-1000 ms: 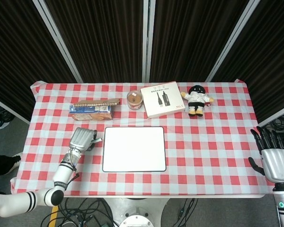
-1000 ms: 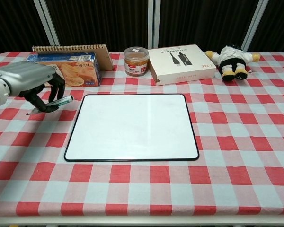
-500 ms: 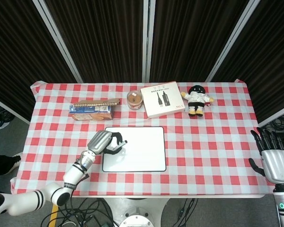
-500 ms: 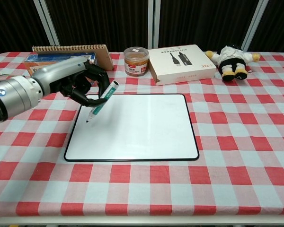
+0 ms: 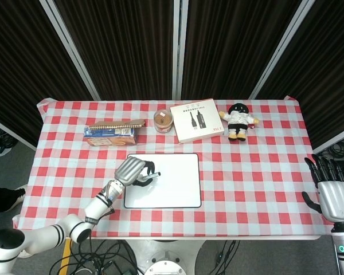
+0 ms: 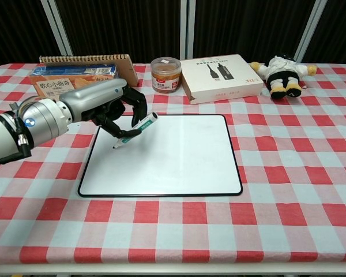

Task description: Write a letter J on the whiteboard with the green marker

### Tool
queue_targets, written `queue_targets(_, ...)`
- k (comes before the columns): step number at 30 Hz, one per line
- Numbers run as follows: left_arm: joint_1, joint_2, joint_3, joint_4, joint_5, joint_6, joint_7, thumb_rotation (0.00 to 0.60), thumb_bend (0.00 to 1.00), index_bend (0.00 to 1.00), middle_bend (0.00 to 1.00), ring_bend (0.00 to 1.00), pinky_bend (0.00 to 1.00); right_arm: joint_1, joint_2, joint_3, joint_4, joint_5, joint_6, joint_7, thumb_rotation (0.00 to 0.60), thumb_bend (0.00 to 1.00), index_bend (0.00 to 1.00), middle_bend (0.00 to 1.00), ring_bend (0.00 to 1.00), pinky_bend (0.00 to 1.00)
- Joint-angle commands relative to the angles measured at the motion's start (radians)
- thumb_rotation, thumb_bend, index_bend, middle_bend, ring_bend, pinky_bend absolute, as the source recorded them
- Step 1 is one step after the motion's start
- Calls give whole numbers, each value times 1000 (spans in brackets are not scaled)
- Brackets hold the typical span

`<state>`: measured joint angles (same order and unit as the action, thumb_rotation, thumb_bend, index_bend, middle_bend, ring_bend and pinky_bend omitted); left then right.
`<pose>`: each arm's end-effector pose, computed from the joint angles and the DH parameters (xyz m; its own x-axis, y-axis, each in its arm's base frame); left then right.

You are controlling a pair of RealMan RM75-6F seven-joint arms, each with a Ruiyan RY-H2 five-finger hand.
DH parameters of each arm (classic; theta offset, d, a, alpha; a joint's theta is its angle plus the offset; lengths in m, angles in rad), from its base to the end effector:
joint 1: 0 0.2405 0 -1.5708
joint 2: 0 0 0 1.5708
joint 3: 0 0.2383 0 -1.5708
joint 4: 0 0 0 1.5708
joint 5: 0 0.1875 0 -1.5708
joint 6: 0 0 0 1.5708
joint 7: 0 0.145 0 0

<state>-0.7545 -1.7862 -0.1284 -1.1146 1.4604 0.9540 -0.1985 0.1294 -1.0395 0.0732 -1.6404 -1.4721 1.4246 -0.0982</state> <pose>-0.1279 0.3221 -0.0543 0.2415 0.3644 0.8994 0.8786 -0.4755 -0.0432 -0.2826 -0.1958 0.1902 0.5237 -0.0138 0.8518 -0.8518 -0.0245 0.5233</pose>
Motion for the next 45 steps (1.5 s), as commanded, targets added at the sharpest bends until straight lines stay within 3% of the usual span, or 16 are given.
queue_targets(1, -3, 1, 2, 6, -6, -7, 3, 600, 416, 536, 573, 824, 898, 0, -1, 0, 1, 1, -1, 1, 600, 198, 0, 19, 0, 0)
queue_targets(10, -17, -15, 5, 24, -8, -14, 13, 600, 416, 536, 574, 824, 898, -3, -1, 1, 9, 6, -1, 9, 600, 196, 0, 19, 0, 0)
queue_targets(21, -76, -88, -34, 23, -42, -61, 54, 600, 416, 536, 574, 824, 897, -24, 14, 0, 24, 13, 21, 42, 600, 196, 0, 19, 0, 0)
queue_targets(30, -76, -43, -78, -91, -64, -13, 88, 600, 416, 536, 574, 824, 897, -28, 19, 1, 47, 4, 25, 81, 600, 195, 0, 19, 0, 0)
queue_targets(36, -50, -5, -67, -136, -95, -4, 129, 600, 417, 536, 574, 824, 897, -18, 9, 0, 68, -6, 12, 105, 600, 192, 0, 19, 0, 0)
queue_targets(45, -45, -52, -49, -71, -121, -20, 132, 600, 417, 536, 573, 823, 897, -19, 10, 0, 65, -5, 12, 96, 600, 193, 0, 19, 0, 0)
